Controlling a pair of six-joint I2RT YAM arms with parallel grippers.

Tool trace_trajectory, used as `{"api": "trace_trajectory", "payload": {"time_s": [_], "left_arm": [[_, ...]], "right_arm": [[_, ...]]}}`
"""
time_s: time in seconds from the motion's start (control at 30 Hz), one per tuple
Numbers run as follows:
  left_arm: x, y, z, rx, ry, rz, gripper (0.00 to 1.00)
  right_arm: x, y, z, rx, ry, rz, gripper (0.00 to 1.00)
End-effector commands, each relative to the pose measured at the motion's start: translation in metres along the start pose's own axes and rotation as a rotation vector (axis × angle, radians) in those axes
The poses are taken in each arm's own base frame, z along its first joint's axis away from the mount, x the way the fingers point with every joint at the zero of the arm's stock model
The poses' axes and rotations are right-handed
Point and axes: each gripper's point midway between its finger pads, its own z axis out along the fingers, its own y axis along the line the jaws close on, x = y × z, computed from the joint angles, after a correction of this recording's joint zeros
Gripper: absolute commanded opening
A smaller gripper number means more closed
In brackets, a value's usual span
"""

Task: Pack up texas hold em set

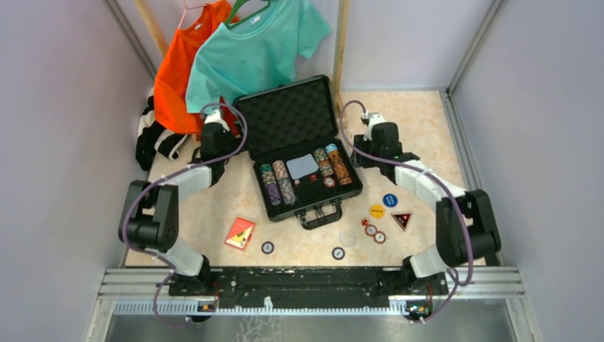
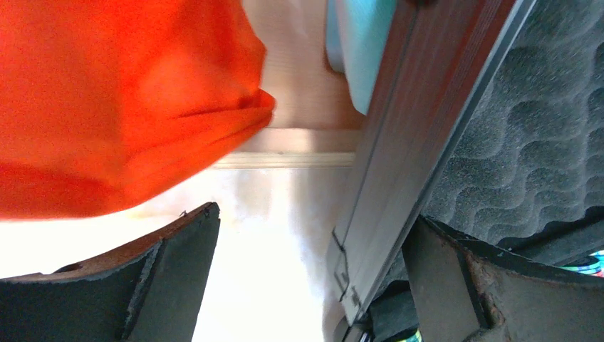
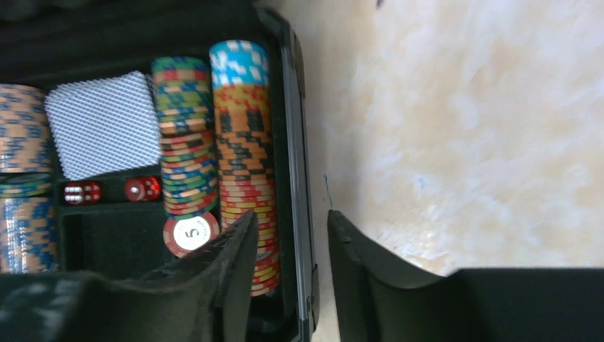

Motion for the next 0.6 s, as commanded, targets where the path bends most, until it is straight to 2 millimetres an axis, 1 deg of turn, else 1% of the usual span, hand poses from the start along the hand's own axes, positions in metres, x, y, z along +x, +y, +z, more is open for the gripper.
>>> {"api": "trace_trajectory", "payload": {"time_s": [0.0,0.1,0.13,0.17,0.2,0.23,0.3,0.33,0.37,0.4,0.5,0.53,0.57], "left_arm": [[-0.054,0.012,-0.032,-0.025,-0.197,-0.057,0.99],[-0.045,0.014,-0.051,-0.010,-0.196,-0.067,0.99],[-0.045,0.012,-0.060,0.002,-0.203,-0.068,0.99],[-0.041,0.012,-0.066,0.005,-0.197,-0.063,0.99],[-0.037,0.012,-0.072,0.007,-0.193,-0.058,0.99],[-0.032,0.012,-0.078,0.004,-0.187,-0.050,0.99],[-0.022,0.010,-0.091,-0.004,-0.183,-0.029,0.99],[-0.016,0.009,-0.097,-0.011,-0.180,-0.016,0.99],[-0.013,0.008,-0.103,-0.013,-0.183,-0.009,0.99],[-0.009,0.008,-0.110,-0.022,-0.185,-0.005,0.99],[-0.002,0.012,-0.125,-0.030,-0.196,0.000,0.99],[-0.001,0.014,-0.128,-0.035,-0.195,0.001,0.99],[0.002,0.017,-0.130,-0.043,-0.188,0.008,0.99]], "right_arm": [[-0.083,0.017,-0.047,-0.029,-0.274,-0.029,0.49],[-0.087,0.028,-0.059,-0.063,-0.295,-0.029,0.59],[-0.086,0.034,-0.061,-0.077,-0.297,-0.037,0.60],[-0.084,0.040,-0.063,-0.083,-0.298,-0.047,0.60],[-0.080,0.047,-0.066,-0.090,-0.296,-0.062,0.58],[-0.074,0.056,-0.067,-0.095,-0.291,-0.080,0.54],[-0.056,0.078,-0.069,-0.108,-0.276,-0.126,0.40],[-0.045,0.091,-0.070,-0.114,-0.268,-0.154,0.34],[-0.034,0.103,-0.072,-0.124,-0.264,-0.180,0.25],[-0.022,0.118,-0.074,-0.147,-0.256,-0.204,0.18],[0.018,0.155,-0.079,-0.221,-0.219,-0.238,0.07],[0.033,0.169,-0.081,-0.247,-0.204,-0.255,0.05],[0.047,0.176,-0.082,-0.260,-0.187,-0.269,0.04]]}}
